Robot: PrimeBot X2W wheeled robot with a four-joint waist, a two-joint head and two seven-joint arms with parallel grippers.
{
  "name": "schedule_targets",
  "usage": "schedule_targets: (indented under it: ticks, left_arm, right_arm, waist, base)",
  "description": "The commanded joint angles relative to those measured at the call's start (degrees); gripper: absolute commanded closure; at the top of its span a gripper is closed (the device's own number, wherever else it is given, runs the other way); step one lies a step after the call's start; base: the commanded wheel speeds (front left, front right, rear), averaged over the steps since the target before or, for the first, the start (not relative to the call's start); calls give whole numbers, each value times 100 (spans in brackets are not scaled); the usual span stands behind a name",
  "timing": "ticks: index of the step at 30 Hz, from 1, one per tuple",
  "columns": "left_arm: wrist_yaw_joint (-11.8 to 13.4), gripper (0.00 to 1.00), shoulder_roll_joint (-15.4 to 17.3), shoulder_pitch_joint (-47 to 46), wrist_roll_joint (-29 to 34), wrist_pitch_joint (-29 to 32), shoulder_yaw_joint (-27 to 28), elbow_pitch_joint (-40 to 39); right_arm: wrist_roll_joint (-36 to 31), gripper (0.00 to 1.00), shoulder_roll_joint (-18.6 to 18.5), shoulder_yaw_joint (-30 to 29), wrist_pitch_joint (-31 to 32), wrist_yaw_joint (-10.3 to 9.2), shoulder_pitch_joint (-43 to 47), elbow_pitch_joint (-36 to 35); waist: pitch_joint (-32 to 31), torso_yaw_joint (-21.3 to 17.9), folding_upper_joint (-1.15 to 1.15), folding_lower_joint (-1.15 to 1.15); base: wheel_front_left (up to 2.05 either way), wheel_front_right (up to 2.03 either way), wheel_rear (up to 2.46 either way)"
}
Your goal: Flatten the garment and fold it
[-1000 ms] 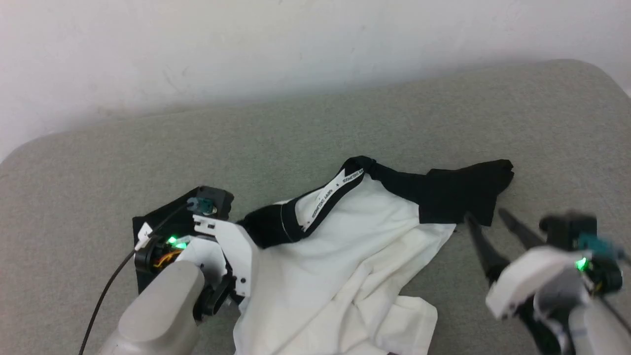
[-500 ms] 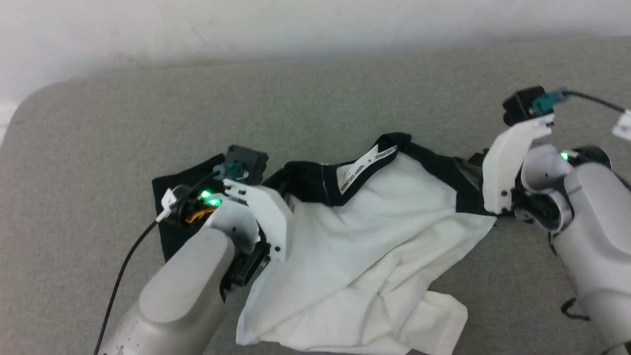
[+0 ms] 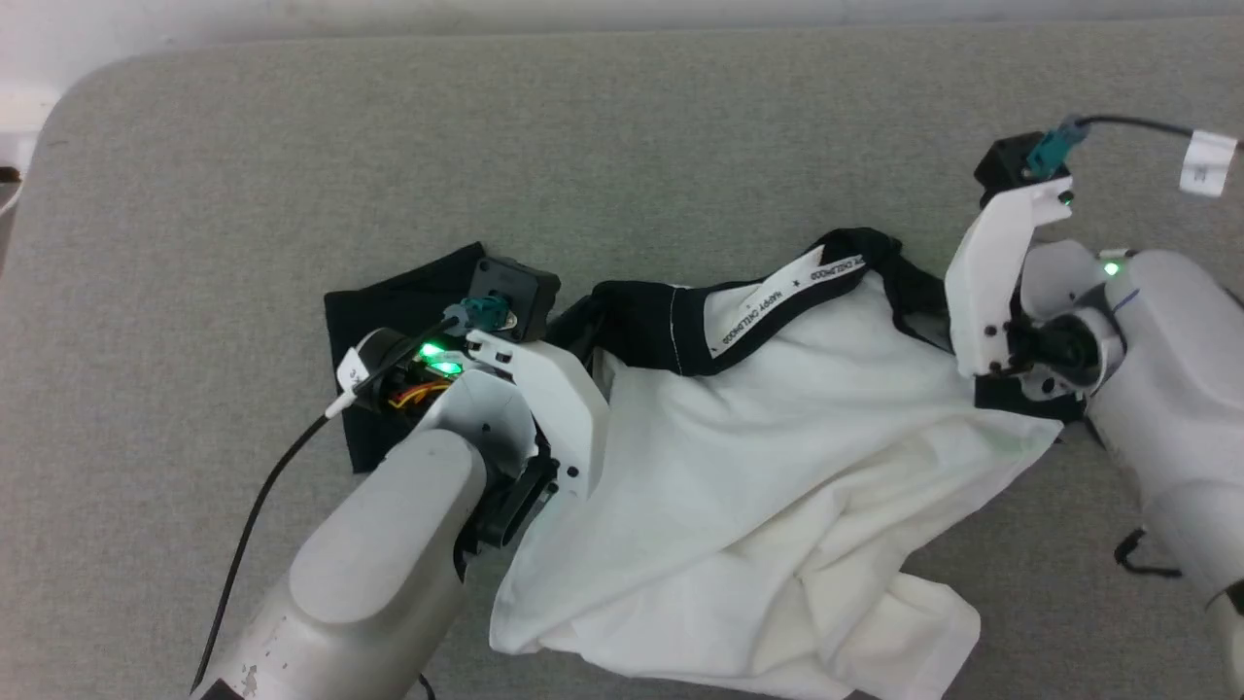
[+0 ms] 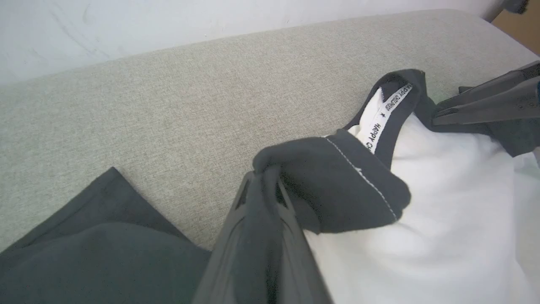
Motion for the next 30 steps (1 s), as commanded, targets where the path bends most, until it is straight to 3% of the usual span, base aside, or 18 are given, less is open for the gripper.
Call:
schedule_targets:
  ticks: [1, 2, 4, 5, 10, 18, 24, 30]
  left_arm:
    - [11, 100, -18, -74, 35, -42, -8, -8]
    - [13, 100, -18, -68, 27, -45, -8, 0]
    - [16, 100, -9, -59, 11, -54, -4, 17]
    - [20, 100, -4, -54, 5, -59, -1, 24]
    - [29, 100, 15, -28, -65, -119, 50, 76]
    - [-34, 100, 180, -356, -215, -445, 421, 306]
    - [-205, 100, 183, -1338, -262, -698, 740, 932]
    - [-377, 100, 71, -2820, -148, -1179, 974, 2142]
  right_arm:
    - [114, 0, 54, 132, 291, -4, 27, 201]
    - [185, 25, 61, 203, 504, -4, 38, 307]
    - [295, 93, 62, 325, 853, -4, 50, 458]
    - [331, 100, 55, 383, 957, -4, 50, 492]
    - [541, 100, -20, 521, 863, -4, 34, 395]
    - [703, 100, -360, 490, -793, -4, -239, -313]
    - [567, 100, -557, 408, -1617, -4, -721, -371]
    - [277, 100, -523, 222, -2353, -4, -1679, -115]
  waist:
    - [53, 70, 0, -1]
    - [49, 80, 0, -1]
    - [35, 88, 0, -1]
    - [26, 90, 0, -1]
    - [-91, 62, 0, -1]
    - [-703, -123, 0, -1]
    - [-989, -325, 0, -1]
    - [-670, -548, 0, -1]
  base:
    - [0, 0, 0]
    - [0, 0, 0]
    - [0, 0, 0]
    - [0, 0, 0]
    - [0, 0, 0]
    - [0, 0, 0]
    - [0, 0, 0]
    - [0, 0, 0]
